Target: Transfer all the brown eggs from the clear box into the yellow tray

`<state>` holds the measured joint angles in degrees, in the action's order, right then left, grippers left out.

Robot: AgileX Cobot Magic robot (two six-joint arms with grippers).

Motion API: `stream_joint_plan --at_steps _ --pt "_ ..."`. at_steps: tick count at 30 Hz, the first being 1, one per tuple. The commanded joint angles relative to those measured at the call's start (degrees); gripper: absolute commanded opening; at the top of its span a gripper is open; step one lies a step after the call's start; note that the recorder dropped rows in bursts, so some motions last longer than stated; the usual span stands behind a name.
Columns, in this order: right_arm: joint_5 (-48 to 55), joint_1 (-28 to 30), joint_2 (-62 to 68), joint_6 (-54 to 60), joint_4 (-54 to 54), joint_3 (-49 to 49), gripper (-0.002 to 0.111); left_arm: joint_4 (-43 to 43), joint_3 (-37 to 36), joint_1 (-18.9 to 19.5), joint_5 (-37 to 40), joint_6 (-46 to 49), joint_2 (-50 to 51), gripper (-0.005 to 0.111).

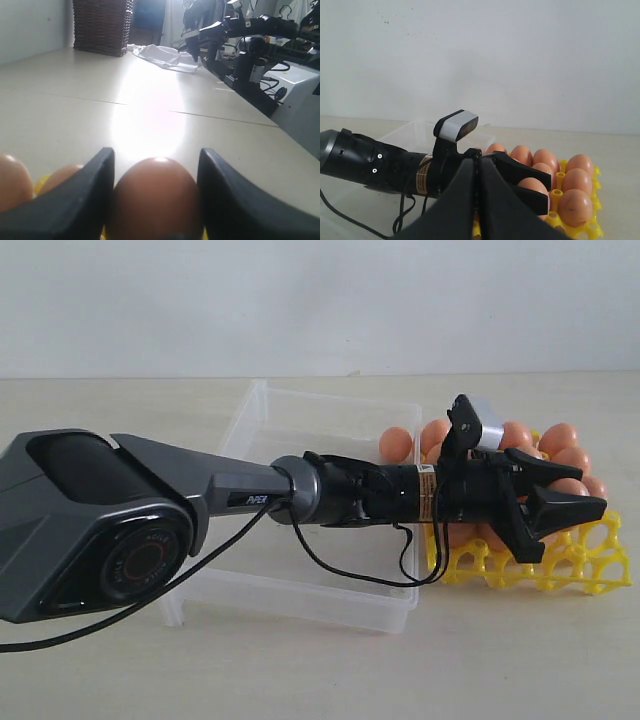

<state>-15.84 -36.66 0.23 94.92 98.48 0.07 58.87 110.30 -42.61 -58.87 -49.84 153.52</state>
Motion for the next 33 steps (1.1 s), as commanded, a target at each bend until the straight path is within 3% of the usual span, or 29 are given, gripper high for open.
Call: stream_joint_plan --at_steps 1,8,22,33 --pt "0.2 0.2 -0.2 0.1 0.0 -0.1 0.0 -1.0 0.0 0.3 -1.5 -0.6 1.8 0.004" --pt "0.2 0.2 -0.2 0.1 0.0 -0.1 0.0 -0.1 0.0 0.3 -2.8 -0.5 1.8 0.004" --pt "0.2 0.2 -0.2 0.1 0.0 -0.1 0.0 11.0 0.0 1.4 -4.2 1.4 1.8 0.004" --pt "0.2 0.2 -0.2 0.1 0.0 -0.1 0.0 10.4 0.0 1.4 -4.3 0.6 1.8 0.004"
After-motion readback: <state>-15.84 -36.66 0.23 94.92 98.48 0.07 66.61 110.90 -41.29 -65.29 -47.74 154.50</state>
